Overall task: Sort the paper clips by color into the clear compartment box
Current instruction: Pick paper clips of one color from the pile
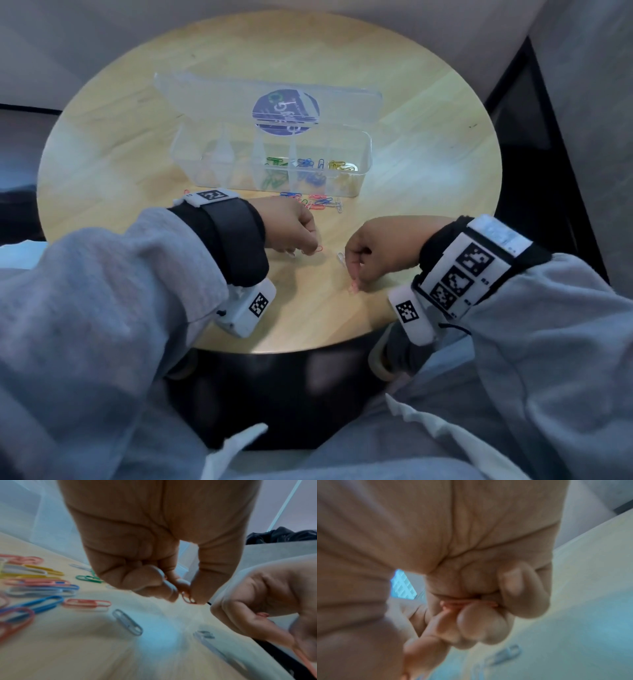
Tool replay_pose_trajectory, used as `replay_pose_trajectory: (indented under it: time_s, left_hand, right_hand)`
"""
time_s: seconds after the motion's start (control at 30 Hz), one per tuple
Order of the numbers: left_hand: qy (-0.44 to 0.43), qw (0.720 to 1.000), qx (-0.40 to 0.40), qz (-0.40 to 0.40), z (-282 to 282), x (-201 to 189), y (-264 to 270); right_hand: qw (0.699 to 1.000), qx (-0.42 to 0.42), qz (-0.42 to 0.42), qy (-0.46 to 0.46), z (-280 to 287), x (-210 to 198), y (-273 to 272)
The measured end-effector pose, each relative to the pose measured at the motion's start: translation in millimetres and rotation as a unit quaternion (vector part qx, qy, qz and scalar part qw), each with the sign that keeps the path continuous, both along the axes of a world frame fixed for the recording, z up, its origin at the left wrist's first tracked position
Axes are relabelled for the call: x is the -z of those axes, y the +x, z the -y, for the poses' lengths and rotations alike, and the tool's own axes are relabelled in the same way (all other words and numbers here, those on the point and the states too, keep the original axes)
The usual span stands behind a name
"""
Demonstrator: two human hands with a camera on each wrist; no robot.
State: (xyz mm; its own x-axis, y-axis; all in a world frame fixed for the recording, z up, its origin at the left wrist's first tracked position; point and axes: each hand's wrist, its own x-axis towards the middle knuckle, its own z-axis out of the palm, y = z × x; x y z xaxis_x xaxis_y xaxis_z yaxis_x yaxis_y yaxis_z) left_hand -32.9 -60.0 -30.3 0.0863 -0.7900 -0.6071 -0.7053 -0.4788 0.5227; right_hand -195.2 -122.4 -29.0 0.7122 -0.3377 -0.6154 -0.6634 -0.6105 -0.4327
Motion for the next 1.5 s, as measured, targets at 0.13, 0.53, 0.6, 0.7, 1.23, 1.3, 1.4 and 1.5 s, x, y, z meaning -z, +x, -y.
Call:
replay_pose_trajectory:
  time_s: [0.13, 0.53, 0.6, 0.7, 1.23, 1.3, 1.4, 1.5]
  left_hand:
    - [-0.008, 0.999, -0.034, -0.038, -1, -6, 7]
    - [-0.031, 0.947, -0.241, -0.211, -8, -33, 44]
    - [-0.039, 0.926, -0.281, -0.249, -8, -34, 48]
    - [-0.061, 0.897, -0.319, -0.299, -7, -38, 51]
    - [-0.167, 0.807, -0.426, -0.375, 0, -54, 112]
    - [-0.159, 0.805, -0.429, -0.378, 0, -50, 116]
    - [-0.159, 0.805, -0.423, -0.384, 4, -45, 122]
    - [-0.166, 0.803, -0.422, -0.386, 9, -44, 129]
  right_hand:
    - [0.997, 0.054, 0.042, 0.032, 11, -15, 3]
    - [0.856, 0.315, 0.276, 0.302, 27, -23, 28]
    - [0.821, 0.348, 0.285, 0.353, 27, -25, 30]
    - [0.759, 0.403, 0.302, 0.412, 28, -28, 34]
    - [0.63, 0.46, 0.365, 0.508, 31, -37, 80]
    - [0.638, 0.462, 0.364, 0.497, 30, -40, 96]
    - [0.648, 0.473, 0.356, 0.479, 32, -42, 123]
    - [0.677, 0.472, 0.333, 0.456, 32, -46, 150]
